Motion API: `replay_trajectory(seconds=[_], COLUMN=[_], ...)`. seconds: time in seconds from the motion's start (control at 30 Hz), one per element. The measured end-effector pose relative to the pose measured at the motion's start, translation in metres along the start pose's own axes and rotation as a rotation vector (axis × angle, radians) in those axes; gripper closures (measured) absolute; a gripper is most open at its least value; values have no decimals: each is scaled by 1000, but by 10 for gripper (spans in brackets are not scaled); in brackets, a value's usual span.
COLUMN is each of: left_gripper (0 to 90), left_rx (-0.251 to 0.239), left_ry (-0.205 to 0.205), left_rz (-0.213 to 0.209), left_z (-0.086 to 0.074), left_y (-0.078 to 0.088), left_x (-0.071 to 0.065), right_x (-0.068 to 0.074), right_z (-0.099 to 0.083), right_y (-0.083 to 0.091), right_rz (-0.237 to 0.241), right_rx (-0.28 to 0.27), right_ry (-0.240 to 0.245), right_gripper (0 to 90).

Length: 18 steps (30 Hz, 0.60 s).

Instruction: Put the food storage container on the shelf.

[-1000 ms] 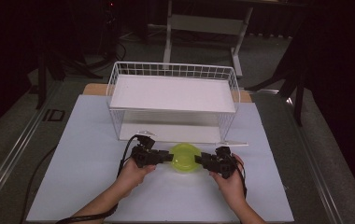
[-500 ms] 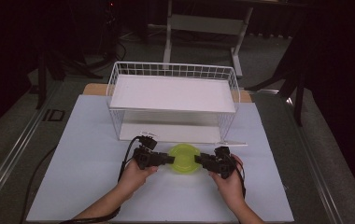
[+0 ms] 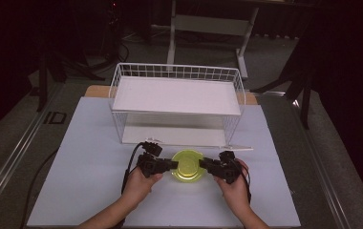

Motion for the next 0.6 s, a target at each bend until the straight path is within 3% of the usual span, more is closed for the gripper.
replay_trajectory(seconds=[0.23, 0.37, 0.47, 0.6], left_gripper=[765, 821, 822, 823], left_rx=[-10, -43, -48, -82], left_ry=[11, 0, -3, -10], left_rz=[9, 25, 21, 9], left_z=[-6, -1, 1, 11], left_y=[8, 14, 14, 21], left_x=[-7, -8, -5, -1], right_x=[4, 4, 4, 9], right_z=[-2, -4, -3, 8], right_y=[4, 3, 2, 4], right_rz=[6, -12, 0, -17], right_rx=[2, 25, 17, -1], right_ry=[-24, -10, -30, 4], right_gripper=[791, 797, 798, 799])
Point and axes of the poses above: each handheld gripper's, and its own axes: y roughly backward along the jaws, z roughly out of its top, x roughly to its left, the point moved 8 cm from there along -y, roughly forward along the jaws, and after that the axes turned 11 degrees about z, right-handed, at the moved point
